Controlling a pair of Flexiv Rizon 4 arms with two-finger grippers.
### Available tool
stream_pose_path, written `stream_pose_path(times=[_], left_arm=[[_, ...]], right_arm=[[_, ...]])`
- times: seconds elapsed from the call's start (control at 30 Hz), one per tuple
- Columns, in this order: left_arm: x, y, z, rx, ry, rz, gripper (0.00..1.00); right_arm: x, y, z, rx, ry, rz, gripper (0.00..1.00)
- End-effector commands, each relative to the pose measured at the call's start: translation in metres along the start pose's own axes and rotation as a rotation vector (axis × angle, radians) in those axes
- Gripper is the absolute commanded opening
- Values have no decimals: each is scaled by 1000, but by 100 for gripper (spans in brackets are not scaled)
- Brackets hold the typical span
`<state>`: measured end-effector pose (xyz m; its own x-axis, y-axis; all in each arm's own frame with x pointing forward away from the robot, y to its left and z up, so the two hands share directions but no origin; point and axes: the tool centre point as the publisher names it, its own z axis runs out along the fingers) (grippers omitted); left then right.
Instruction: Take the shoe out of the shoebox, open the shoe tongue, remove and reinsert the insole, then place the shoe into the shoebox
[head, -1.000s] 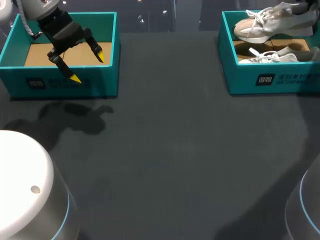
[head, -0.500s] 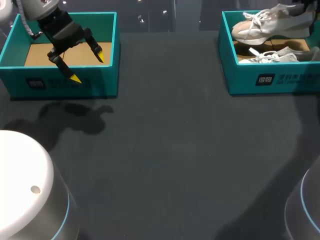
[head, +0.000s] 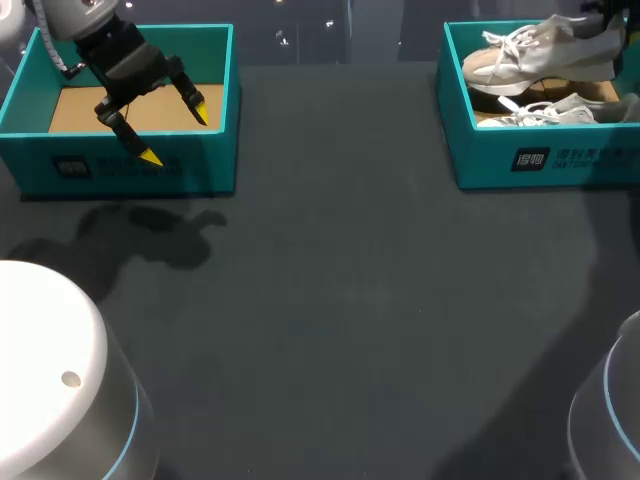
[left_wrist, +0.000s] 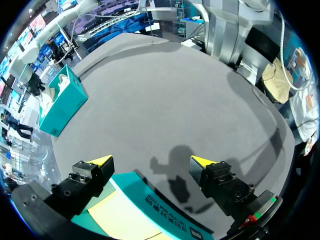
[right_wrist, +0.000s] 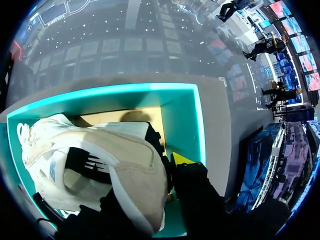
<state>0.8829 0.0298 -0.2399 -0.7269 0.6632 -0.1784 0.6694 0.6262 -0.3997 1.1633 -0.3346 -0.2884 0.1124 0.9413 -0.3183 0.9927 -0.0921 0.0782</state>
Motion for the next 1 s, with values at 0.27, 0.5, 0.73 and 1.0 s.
stream_pose_path(times=[0.27, 0.5, 0.73, 1.0], left_arm=[[0, 0, 0, -2, 2, 0, 100], [0, 0, 0, -2, 2, 0, 100], [0, 0, 0, -2, 2, 0, 100], [0, 0, 0, -2, 2, 0, 100]], right_arm=[[3, 9, 12, 6, 15, -25, 0], [7, 8, 24, 23, 43, -27, 0], [12, 7, 30, 28, 52, -32, 0], [12, 4, 40, 30, 65, -35, 0]])
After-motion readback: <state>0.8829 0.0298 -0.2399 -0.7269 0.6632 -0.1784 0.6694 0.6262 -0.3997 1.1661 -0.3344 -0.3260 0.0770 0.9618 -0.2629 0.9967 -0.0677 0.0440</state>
